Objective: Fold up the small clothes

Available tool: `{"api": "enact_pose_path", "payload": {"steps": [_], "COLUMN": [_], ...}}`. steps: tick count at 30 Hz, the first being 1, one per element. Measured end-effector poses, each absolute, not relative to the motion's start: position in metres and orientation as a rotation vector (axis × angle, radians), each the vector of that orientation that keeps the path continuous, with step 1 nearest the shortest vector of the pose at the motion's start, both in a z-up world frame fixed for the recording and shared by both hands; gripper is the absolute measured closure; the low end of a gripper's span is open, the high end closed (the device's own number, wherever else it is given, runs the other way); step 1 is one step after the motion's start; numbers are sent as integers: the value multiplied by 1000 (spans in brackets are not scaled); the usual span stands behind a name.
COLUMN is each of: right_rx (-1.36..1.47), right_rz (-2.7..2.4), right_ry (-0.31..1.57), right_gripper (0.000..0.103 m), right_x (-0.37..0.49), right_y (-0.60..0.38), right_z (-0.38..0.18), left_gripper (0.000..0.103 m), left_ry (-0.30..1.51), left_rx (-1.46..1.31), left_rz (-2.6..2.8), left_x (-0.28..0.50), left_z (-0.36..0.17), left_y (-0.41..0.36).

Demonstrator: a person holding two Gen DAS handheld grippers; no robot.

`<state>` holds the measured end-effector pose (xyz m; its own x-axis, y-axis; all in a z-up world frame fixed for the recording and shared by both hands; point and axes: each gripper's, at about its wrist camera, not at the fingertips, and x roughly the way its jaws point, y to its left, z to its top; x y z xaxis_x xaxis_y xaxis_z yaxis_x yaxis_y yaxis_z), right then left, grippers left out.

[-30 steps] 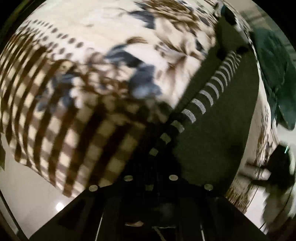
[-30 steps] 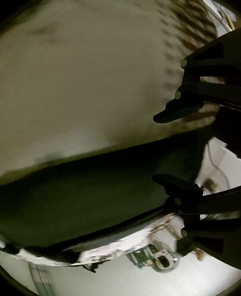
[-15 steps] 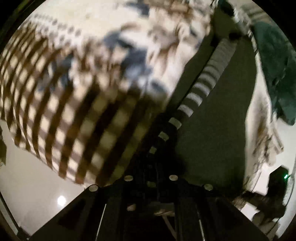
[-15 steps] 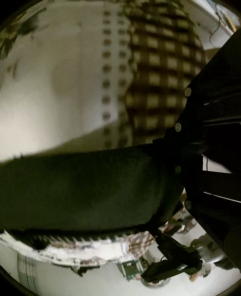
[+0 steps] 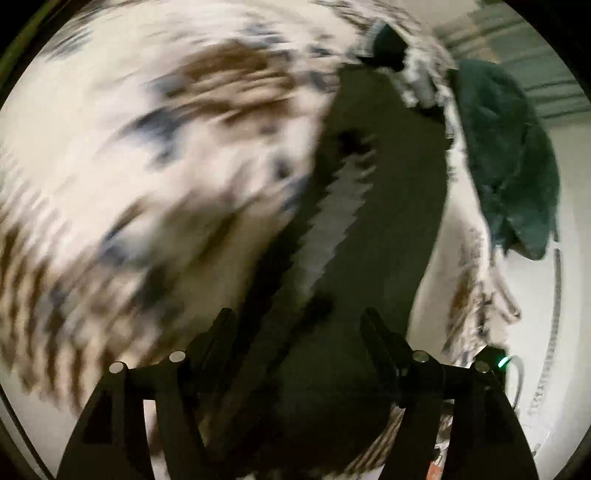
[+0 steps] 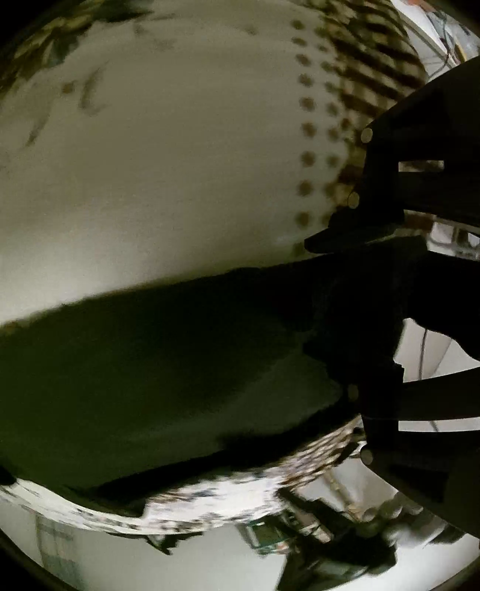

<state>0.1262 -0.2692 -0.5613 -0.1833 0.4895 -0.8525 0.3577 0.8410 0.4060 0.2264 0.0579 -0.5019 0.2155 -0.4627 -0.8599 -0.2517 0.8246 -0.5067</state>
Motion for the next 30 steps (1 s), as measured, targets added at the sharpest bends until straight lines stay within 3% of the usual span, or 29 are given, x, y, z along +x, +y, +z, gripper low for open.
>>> {"api": "enact_pose_path", "payload": {"steps": [5,9,16,21,27,29,30], "right_rx": [652,669,731,754,791,805,814], "right_rz": [28,-29,-87,-59,-24,-11,-6], "right_ry": [1789,1800,1824,1857,1916,1898,1884], "right_gripper": [52,52,52,52,52,52,52], "right_x": [146,144,125,91,53,41,37], "right_y": [-276,-276,-294,-301,-309,-308,-305], "right_z": [-572,-572,-564,-558,-573,-580,-583], "left_gripper": [36,34,38,36,36,43,58], "left_ry": [1378,1434,1500,1592,1721,1705,1686], "left_rx": [-424,-390,-529,-594,-623,-530,-482], "left_rz": [-160,-37,-63,-240,-270,-246,-236], "left_x": [302,308,246,176,109,96,93], "left_z": [-530,-557,-542,-530,-560,-558,-554], "left_y": [14,68,146,105,45,23,18]}}
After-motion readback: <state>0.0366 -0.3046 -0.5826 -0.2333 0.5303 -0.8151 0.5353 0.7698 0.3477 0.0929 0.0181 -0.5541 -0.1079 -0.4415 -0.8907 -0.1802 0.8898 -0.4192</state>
